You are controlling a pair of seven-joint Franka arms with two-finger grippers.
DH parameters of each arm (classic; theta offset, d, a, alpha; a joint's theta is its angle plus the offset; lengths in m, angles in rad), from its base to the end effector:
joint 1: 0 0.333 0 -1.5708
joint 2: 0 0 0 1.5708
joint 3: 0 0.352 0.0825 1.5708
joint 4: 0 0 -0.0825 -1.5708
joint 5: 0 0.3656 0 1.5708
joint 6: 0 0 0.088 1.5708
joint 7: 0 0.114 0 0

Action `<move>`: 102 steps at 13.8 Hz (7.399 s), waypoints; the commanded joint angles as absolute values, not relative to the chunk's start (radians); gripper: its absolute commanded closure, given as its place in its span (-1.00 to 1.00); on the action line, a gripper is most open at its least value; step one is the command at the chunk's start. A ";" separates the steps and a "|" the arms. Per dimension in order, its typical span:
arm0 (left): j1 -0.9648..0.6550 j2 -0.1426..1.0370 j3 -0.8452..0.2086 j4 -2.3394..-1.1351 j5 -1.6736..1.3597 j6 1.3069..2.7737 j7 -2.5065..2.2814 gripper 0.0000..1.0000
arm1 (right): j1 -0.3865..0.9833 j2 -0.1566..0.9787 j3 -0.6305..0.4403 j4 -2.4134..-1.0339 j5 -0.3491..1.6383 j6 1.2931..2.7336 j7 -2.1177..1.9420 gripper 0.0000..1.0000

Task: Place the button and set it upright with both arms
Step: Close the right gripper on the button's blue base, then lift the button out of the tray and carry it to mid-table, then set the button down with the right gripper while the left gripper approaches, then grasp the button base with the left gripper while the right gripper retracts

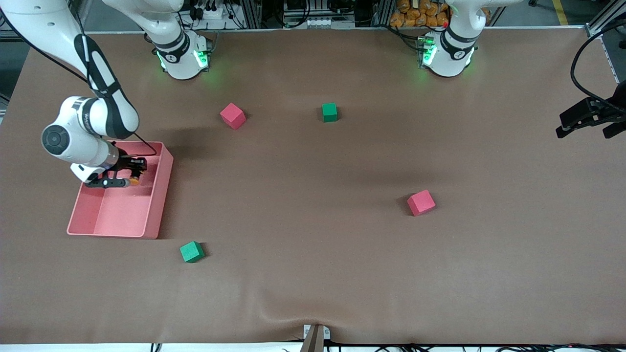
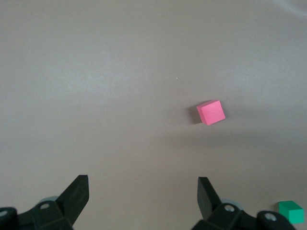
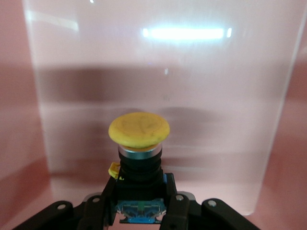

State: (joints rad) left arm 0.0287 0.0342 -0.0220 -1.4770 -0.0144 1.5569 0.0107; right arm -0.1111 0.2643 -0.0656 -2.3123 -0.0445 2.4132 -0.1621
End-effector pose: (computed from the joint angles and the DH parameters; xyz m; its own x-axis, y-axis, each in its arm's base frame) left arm 0.5476 0.0023 0.6763 0.9989 -0.0042 0.0459 -0.0048 -0.9999 0.0146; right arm 0.4974 -0.0894 0.2601 0.9857 0.0204 -0.1675 0.0231 -0.9996 0.0141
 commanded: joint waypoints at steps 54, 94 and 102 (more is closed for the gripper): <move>-0.198 0.379 -0.072 -1.443 -0.140 1.654 -0.166 -1.00 | 0.896 0.824 -0.077 -1.331 0.293 2.337 0.739 -1.00; -0.675 0.885 -0.015 -1.319 -0.140 1.763 -0.296 -0.41 | -0.071 -0.043 -0.035 -1.485 0.003 1.367 0.061 -1.00; -0.672 0.902 -0.015 -1.318 -0.143 1.785 -0.383 -0.28 | -0.057 -0.040 -0.034 -1.454 0.003 1.342 0.061 -1.00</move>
State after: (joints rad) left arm -0.6646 0.8787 -0.0219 -1.3481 -0.1588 1.7771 -0.3597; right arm -0.0570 -0.0375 -0.0448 -1.4788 0.0025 1.3634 0.0352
